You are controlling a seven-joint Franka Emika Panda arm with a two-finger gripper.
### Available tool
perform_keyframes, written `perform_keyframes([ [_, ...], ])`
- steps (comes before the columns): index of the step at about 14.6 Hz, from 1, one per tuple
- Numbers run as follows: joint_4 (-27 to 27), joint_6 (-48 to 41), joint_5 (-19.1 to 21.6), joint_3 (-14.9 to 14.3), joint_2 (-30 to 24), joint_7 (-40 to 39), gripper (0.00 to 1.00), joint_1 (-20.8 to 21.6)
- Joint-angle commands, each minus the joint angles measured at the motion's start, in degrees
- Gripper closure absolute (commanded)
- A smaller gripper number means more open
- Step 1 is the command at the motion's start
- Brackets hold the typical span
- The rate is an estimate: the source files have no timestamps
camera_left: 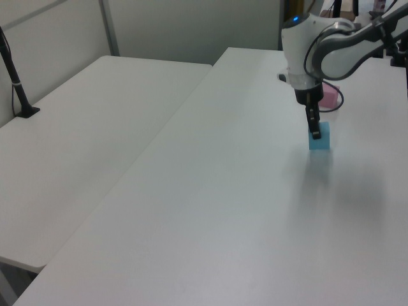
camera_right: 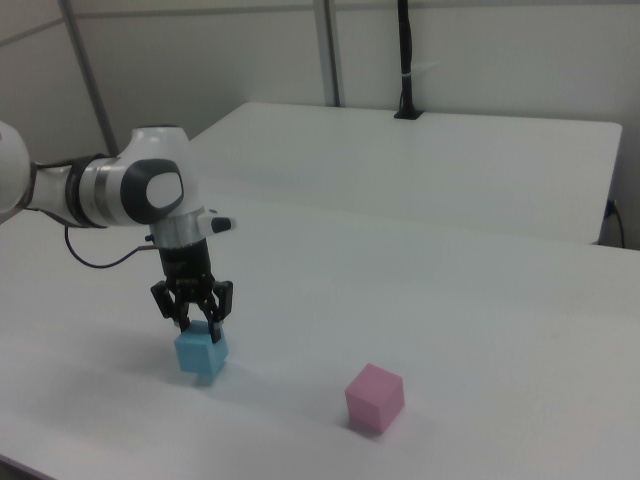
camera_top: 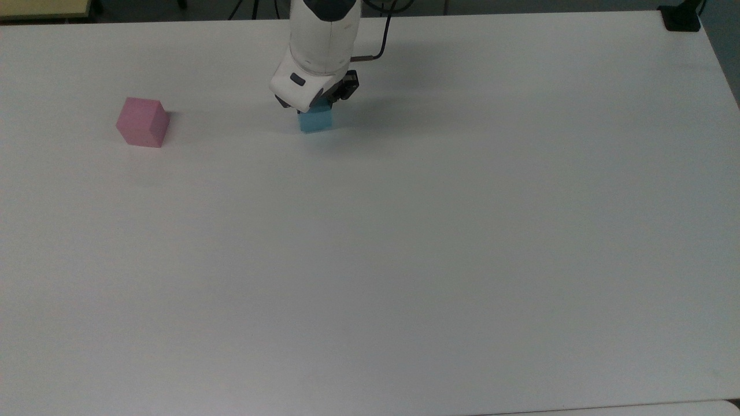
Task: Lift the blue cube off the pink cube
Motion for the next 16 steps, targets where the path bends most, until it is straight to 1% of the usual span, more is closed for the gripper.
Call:
perform_keyframes([
  [1,-1.2,1.3,-1.6,0.4,0.6,3.0,0.07,1.1],
  [2,-1.1,1.1,-1.6,0.4,0.6,3.6,0.00,1.1],
  [4,-0.5,0.2,-1.6,0.4,-0.7,4.7,0.00,0.6],
  [5,1.0,-1.2,-1.6,0.4,-1.8,5.3,0.00,0.4],
  [7,6.8,-7.4,-0.9,0.3,-2.4,7.8,0.00,-0.3],
  [8,12.0,-11.4,-0.5,0.4,-3.0,8.4,0.00,-1.5],
  [10,18.1,-15.1,1.8,0.4,-3.6,8.6,0.00,-2.2],
  [11,20.4,-16.5,2.9,0.4,-3.7,9.0,0.00,-2.4],
  [13,24.8,-19.0,4.5,0.4,-4.0,9.0,0.00,-4.0],
  [14,26.9,-20.5,4.9,0.4,-4.0,9.0,0.00,-4.6],
  [16,28.8,-23.3,4.9,-0.1,-4.1,8.0,0.00,-5.0],
])
